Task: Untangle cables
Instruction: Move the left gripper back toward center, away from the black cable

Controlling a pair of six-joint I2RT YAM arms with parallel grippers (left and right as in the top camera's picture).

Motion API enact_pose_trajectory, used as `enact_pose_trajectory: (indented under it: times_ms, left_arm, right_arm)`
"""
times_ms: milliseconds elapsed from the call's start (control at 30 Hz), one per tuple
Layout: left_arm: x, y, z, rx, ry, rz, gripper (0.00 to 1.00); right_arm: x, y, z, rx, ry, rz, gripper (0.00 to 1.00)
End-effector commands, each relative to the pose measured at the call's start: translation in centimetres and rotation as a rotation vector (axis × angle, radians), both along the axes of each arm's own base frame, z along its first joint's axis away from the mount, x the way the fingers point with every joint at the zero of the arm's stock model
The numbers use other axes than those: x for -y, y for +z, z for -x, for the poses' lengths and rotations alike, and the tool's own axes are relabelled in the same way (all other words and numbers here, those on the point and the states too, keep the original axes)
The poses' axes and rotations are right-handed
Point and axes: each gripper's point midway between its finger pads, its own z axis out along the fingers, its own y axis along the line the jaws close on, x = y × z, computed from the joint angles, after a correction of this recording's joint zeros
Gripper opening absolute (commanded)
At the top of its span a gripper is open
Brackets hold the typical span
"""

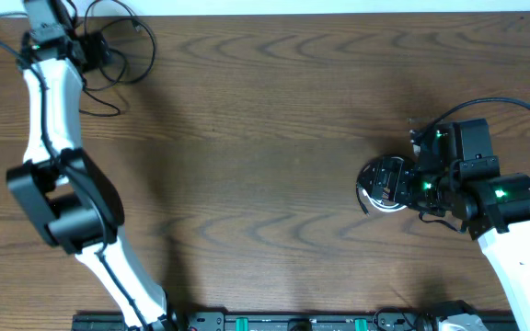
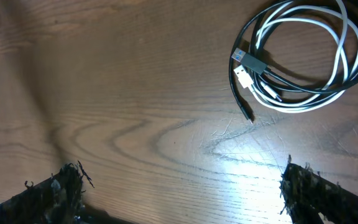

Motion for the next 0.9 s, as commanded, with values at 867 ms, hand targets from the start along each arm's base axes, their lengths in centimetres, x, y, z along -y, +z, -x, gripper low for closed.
enact_pose_trajectory:
  times_ms: [867]
  left_arm:
    - [20.2,2.5,11.7,-0.228,-0.453,0.818,0.99]
  right_arm:
    - [-0.2,0.3,-0.1,0.007,0.006,-0.005,0.99]
